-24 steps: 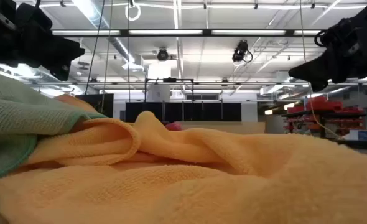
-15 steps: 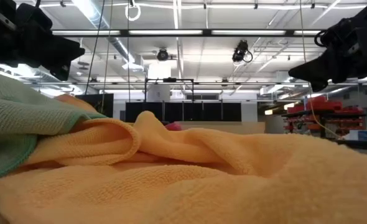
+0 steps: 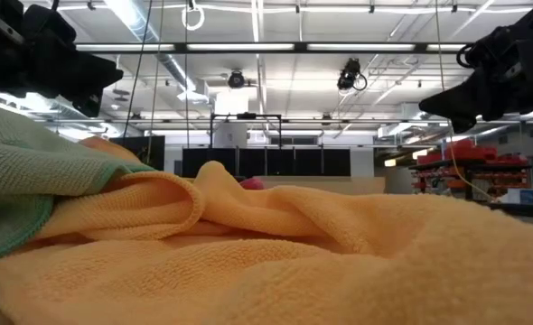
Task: Fold microfiber towels
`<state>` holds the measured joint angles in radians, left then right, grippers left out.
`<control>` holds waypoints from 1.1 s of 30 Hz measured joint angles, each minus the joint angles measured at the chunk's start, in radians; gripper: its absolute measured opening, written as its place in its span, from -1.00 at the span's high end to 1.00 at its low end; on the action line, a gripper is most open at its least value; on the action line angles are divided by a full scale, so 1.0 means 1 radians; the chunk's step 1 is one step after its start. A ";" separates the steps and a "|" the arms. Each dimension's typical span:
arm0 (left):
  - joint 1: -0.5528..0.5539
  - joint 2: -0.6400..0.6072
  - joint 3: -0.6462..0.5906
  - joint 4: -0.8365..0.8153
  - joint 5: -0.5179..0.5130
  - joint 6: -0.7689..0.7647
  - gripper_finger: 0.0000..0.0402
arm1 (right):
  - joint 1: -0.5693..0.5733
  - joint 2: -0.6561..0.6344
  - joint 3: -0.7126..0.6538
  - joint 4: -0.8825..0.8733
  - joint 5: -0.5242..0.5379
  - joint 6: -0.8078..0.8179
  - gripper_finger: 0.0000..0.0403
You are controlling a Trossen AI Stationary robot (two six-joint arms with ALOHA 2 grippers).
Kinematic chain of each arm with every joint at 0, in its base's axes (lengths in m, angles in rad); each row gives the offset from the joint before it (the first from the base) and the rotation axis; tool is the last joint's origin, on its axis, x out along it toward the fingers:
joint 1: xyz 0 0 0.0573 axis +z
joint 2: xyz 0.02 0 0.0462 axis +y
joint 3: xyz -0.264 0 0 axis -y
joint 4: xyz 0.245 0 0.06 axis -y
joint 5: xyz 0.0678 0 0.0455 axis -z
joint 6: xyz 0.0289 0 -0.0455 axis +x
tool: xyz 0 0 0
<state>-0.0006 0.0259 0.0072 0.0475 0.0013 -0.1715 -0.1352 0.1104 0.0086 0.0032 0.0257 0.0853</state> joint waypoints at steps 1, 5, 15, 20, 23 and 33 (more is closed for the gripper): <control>0.000 0.000 0.000 0.000 0.000 0.000 0.55 | 0.000 0.000 0.000 0.000 0.000 0.000 0.82; 0.000 0.000 0.000 0.000 0.000 0.000 0.56 | 0.000 0.000 0.000 0.000 0.000 0.000 0.82; 0.000 0.000 0.000 0.000 0.000 0.000 0.59 | 0.000 0.000 0.000 0.000 0.000 0.000 0.82; 0.000 0.000 0.000 0.000 0.000 0.000 0.56 | 0.000 0.000 0.000 0.000 0.000 0.000 0.82; 0.000 0.000 0.000 0.000 0.000 0.000 0.55 | 0.000 0.000 0.000 0.000 0.000 0.000 0.82; 0.000 0.000 0.000 0.000 0.000 0.001 0.60 | 0.000 0.000 0.000 0.000 0.000 0.000 0.82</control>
<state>-0.0005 0.0260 0.0071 0.0475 0.0013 -0.1707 -0.1352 0.1104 0.0086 0.0035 0.0257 0.0853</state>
